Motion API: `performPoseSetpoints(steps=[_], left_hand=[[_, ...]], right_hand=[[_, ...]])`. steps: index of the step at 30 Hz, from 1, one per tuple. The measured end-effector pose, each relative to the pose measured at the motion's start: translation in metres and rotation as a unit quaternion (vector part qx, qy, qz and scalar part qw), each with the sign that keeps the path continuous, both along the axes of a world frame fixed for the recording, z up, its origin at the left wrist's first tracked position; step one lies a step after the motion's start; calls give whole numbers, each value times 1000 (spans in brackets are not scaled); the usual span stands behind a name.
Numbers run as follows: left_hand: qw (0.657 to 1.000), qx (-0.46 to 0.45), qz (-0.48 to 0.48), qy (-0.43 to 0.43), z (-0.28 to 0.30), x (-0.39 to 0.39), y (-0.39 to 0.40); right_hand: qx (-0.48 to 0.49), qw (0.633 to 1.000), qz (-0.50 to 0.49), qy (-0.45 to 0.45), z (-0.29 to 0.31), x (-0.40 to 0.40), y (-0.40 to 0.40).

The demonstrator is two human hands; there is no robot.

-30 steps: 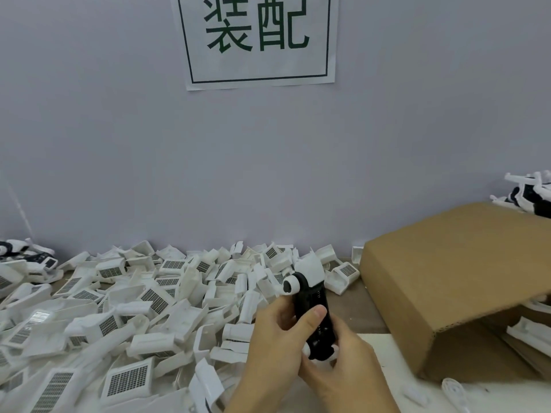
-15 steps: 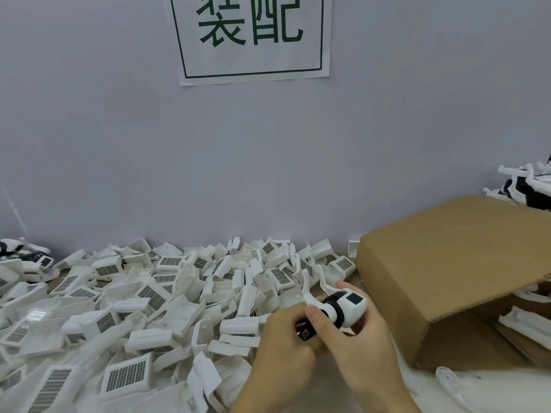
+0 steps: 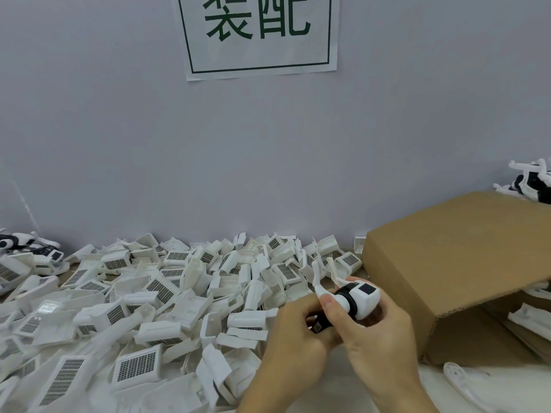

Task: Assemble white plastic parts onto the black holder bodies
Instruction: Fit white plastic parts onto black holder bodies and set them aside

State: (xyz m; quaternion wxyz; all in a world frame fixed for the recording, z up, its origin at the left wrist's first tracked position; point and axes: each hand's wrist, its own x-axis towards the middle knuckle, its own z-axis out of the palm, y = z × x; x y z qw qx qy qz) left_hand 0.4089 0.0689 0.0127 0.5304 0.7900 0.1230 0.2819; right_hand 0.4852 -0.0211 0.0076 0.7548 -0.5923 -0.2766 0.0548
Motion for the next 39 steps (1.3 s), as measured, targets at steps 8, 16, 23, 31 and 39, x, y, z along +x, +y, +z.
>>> performPoseSetpoints(steps=[8,16,23,31,39], left_hand=[[993,12,97,-63,-2,3,0],[932,-234,225,-158,11,-3,12],[872,-412,195,-182,17,-1,11],[856,-475,102,-177,25,-4,7],[851,-490,23,-187,17,-7,11]], right_hand=[[-67,996,62,13,-4,0,5],[-108,992,52,32,-6,-2,3],[-135,990,33,36,-8,-2,5],[-145,988,28,34,-7,0,5],[-163,981,99,16,-5,-5,3]])
